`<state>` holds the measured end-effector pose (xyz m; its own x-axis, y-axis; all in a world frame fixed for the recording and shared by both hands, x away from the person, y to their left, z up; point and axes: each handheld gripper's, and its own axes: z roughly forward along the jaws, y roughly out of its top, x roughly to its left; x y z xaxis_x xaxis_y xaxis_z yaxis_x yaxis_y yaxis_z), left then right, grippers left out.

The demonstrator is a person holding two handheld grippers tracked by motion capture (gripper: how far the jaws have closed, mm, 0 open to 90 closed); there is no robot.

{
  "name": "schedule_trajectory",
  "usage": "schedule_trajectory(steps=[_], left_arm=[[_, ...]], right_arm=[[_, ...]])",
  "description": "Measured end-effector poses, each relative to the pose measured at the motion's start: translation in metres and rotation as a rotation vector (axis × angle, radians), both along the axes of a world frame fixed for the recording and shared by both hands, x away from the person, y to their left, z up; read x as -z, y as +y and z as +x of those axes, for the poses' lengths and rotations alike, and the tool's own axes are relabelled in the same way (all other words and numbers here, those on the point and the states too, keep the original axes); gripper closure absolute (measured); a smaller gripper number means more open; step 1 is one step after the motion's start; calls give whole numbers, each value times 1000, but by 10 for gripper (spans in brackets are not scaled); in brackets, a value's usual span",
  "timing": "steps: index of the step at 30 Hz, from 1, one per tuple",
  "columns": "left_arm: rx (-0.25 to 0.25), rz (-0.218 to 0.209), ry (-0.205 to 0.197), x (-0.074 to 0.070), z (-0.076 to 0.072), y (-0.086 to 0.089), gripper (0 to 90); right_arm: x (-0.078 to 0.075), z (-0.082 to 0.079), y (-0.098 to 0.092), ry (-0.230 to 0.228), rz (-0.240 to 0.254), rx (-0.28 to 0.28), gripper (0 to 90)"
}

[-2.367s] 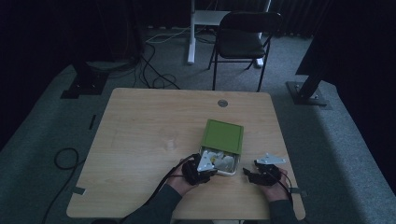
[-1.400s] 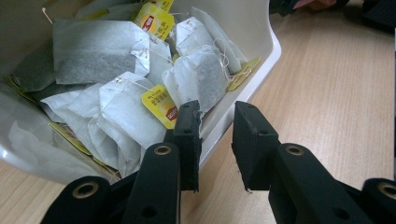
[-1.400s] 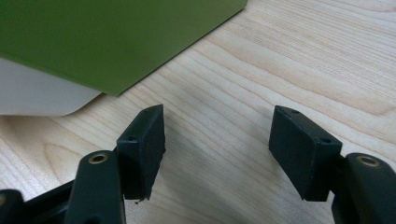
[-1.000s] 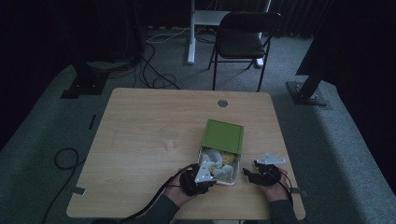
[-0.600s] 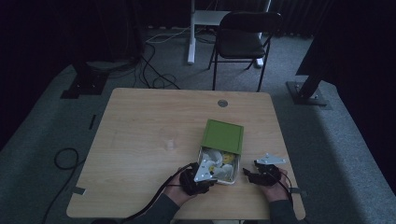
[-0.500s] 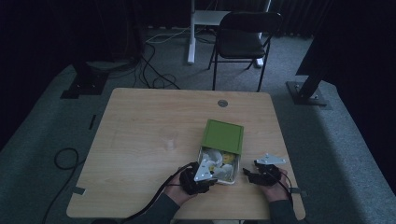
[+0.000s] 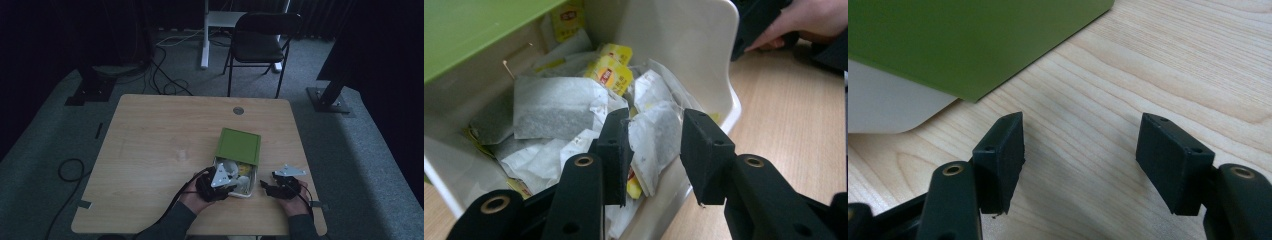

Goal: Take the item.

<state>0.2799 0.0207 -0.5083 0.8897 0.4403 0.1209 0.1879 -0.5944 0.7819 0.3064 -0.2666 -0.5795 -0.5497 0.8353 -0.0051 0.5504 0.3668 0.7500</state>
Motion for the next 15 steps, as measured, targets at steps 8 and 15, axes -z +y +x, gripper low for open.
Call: schedule_trajectory(steps=[8,15], left_arm=[[-11,-7,-6,-2,2,-3,640],[-18,26,-8,2,3,-9,639]], right_arm=[[0,0,0,0,0,-1,352],[0,0,0,0,-1,-2,352]])
